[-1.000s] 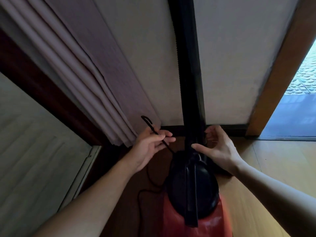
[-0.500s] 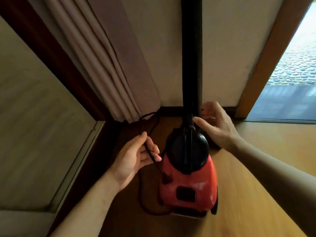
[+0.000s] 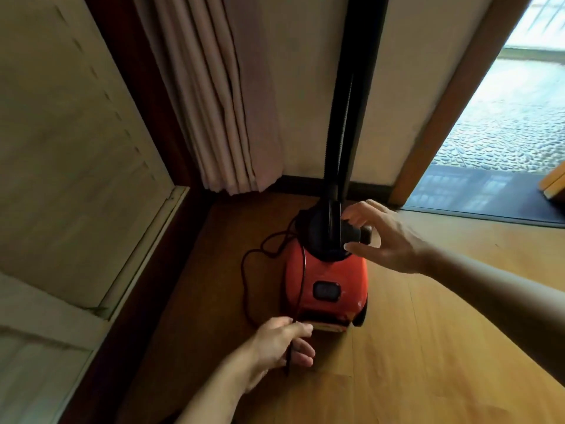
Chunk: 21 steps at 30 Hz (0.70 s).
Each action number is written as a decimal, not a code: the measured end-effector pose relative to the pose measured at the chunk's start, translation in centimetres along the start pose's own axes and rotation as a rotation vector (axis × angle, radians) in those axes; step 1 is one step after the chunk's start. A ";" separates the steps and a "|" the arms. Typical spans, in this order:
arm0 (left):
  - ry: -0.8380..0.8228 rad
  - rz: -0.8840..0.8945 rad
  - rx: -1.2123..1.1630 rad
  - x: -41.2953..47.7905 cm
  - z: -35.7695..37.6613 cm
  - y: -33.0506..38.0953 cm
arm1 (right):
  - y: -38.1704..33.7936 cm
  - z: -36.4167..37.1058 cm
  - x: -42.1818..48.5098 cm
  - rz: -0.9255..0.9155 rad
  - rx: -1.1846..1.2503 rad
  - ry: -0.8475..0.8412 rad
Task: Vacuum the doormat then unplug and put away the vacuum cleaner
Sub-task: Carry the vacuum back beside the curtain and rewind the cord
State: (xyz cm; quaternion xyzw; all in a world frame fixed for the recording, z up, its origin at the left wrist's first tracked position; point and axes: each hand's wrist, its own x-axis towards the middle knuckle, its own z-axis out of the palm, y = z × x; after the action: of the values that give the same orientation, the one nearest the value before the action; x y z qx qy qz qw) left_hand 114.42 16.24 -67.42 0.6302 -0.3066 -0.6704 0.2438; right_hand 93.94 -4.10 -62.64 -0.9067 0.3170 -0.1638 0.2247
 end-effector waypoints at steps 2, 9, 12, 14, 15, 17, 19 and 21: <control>-0.143 -0.058 0.094 -0.2 0.4 -0.8 | -0.6 -2.4 -0.2 -0.012 -0.067 -0.049; 0.020 -0.037 -0.044 -0.2 -0.1 -1.2 | -3.6 -6.1 -1.2 -0.021 -0.143 -0.142; 0.312 0.196 -0.084 1.4 -0.8 0.8 | -3.7 -3.7 -0.8 -0.077 -0.142 -0.170; 0.415 0.296 -0.055 3.2 -1.3 2.7 | -3.1 -1.1 -0.6 -0.066 -0.099 -0.136; 0.422 0.321 -0.029 4.1 -1.4 3.5 | -2.7 0.2 -0.7 -0.052 -0.073 -0.110; 0.414 0.366 0.018 5.8 -1.3 4.8 | -2.0 2.8 -1.5 -0.023 -0.050 -0.037; 0.412 0.397 0.034 7.5 -1.1 5.3 | -1.5 4.9 -2.3 0.010 -0.030 0.045; 0.380 0.385 -0.012 8.4 -0.8 5.0 | -1.3 6.8 -3.0 0.058 0.019 0.119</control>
State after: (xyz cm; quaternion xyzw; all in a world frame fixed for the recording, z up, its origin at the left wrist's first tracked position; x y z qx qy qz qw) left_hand 114.22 6.68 -69.71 0.6734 -0.3654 -0.4831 0.4237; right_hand 95.37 0.88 -68.21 -0.8836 0.3546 -0.2138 0.2185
